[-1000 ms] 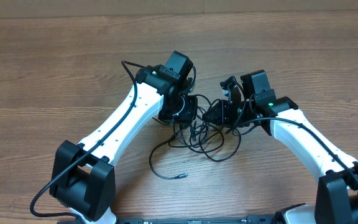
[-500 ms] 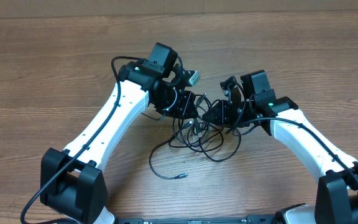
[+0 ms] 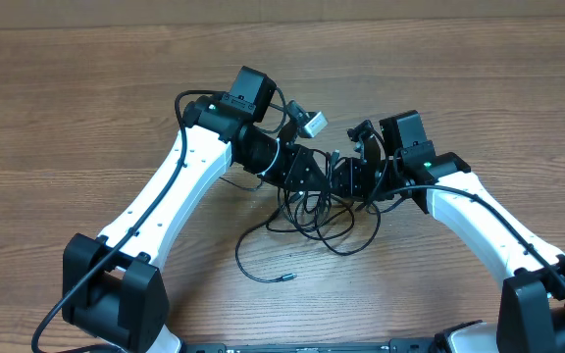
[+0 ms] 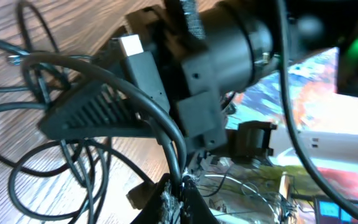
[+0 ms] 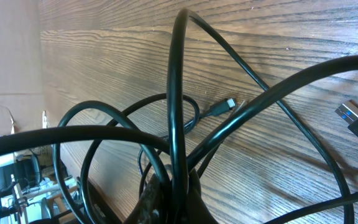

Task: Untangle cables

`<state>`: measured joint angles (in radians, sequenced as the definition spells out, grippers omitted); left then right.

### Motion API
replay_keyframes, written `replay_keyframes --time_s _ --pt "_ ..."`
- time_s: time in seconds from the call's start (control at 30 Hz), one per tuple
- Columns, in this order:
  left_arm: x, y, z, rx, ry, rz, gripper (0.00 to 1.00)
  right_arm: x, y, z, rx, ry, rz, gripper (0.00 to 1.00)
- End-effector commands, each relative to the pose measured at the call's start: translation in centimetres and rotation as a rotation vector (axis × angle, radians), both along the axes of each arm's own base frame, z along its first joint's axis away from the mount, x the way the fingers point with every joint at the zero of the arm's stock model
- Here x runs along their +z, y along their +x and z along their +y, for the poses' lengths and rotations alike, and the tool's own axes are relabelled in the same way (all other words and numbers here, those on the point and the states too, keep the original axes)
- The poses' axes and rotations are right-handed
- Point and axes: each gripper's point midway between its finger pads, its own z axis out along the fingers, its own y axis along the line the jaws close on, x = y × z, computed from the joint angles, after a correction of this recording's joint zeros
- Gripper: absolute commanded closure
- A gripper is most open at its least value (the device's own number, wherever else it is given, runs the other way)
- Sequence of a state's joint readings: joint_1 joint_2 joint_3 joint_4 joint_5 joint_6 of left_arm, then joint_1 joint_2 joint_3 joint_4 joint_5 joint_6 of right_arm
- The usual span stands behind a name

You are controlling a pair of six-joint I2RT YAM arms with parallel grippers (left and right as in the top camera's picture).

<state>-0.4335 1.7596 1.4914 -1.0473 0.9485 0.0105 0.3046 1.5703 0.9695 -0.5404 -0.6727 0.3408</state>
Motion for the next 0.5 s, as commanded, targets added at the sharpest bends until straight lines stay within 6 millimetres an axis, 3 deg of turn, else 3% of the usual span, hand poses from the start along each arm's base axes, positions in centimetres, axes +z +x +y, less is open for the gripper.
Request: replay_keyframes --time_s 0.0,0.17,0.3,0.47 --pt "2.1 0.1 0.1 -0.027 -0.068 -0.066 0.96 -0.3 0.0 0.0 -0.003 -0.01 0.003 0.96" --pt "-0.9 1.6 2.5 0.1 0.163 -0.046 0.96 -0.4 0.0 -0.2 -0.01 -0.024 0.003 0.96" --pt "-4.0 3.4 6.3 0.311 0.46 -0.027 0.96 -0.5 0.0 -0.2 -0.01 -0.025 0.004 0.96" --pt "-5.7 5.3 11.6 0.645 0.737 0.021 0.96 -0.5 -0.1 -0.2 -0.01 -0.026 0.009 0.96"
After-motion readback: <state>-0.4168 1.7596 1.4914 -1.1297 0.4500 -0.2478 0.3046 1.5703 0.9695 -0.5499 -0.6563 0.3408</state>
